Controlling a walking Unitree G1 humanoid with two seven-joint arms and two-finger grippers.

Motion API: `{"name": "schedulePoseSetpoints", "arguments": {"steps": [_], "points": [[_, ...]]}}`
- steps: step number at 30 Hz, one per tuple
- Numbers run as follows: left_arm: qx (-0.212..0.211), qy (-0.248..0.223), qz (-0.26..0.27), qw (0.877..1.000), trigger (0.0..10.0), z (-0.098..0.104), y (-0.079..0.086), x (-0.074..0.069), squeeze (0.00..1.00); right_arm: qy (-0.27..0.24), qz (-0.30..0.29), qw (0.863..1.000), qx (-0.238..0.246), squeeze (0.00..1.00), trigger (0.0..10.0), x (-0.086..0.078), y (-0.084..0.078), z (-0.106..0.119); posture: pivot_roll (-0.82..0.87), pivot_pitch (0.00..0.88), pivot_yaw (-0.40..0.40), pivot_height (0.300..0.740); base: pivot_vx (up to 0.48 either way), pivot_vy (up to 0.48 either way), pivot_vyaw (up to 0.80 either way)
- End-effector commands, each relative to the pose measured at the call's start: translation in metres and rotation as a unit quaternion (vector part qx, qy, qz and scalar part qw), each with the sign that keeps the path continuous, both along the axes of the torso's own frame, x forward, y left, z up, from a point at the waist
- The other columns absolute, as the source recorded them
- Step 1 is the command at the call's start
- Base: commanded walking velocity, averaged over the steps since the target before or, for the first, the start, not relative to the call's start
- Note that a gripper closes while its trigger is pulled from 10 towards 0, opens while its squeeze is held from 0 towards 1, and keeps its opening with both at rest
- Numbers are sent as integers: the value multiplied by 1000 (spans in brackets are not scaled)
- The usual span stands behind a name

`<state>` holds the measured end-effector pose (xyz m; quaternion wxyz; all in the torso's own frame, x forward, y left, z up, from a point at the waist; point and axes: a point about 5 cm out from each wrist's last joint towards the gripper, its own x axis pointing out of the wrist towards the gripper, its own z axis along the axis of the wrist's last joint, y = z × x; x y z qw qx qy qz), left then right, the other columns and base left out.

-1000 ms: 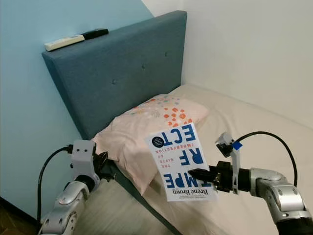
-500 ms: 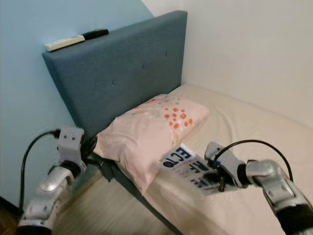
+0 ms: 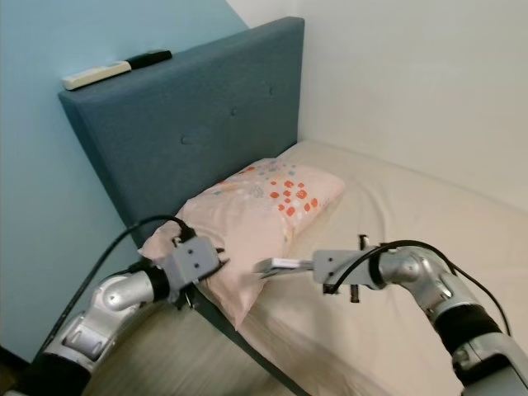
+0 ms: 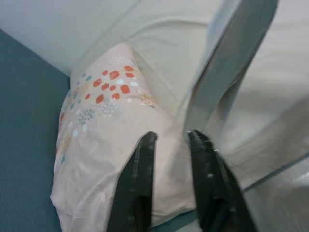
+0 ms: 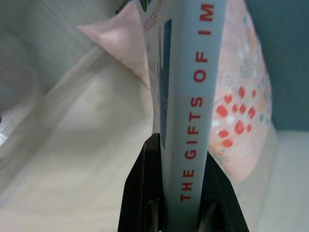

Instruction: Clean up the room

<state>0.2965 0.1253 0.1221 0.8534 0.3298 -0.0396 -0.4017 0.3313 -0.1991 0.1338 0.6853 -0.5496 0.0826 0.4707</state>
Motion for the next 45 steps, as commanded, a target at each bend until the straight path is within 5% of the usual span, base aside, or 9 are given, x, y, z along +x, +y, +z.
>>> {"name": "schedulePoseSetpoints", "arguments": {"steps": [1,14,15,25,27,28,37,38,45], "points": [[3,11,4,1000,10000,-4,-1,0,1000,-13,16,1000,-15,0,10000,1,4,-2,-27,60,-3,740,0,0,0],[32,45,-37,998,10000,4,-13,5,675,-12,56,997,-42,0,10000,11,27,-16,-12,71,-4,740,0,0,0],[24,36,-28,999,10000,9,-11,8,0,-9,58,998,-28,0,10000,12,31,-16,0,82,-12,740,0,0,0],[18,72,-65,995,10000,12,-19,3,0,-1,73,997,-4,0,10000,13,42,-18,0,96,-28,740,0,0,0],[18,84,-76,993,10000,11,-21,1,141,0,75,997,4,0,10000,14,44,-17,-1,101,-29,740,0,0,0],[14,89,-80,993,10000,11,-22,0,1000,2,74,997,8,0,10000,14,45,-16,-2,100,-29,740,0,0,0],[-2,139,-148,979,10000,13,-27,-18,1000,6,70,997,-12,0,10000,14,39,-20,-9,103,-31,740,0,0,0],[21,145,-162,976,10000,10,-24,-22,118,5,69,997,-20,0,10000,14,37,-21,-8,105,-36,740,0,0,0],[66,160,-172,970,10000,-1,-14,-30,0,3,58,998,-4,0,10000,17,35,-16,-12,107,-37,740,0,0,0]]}}
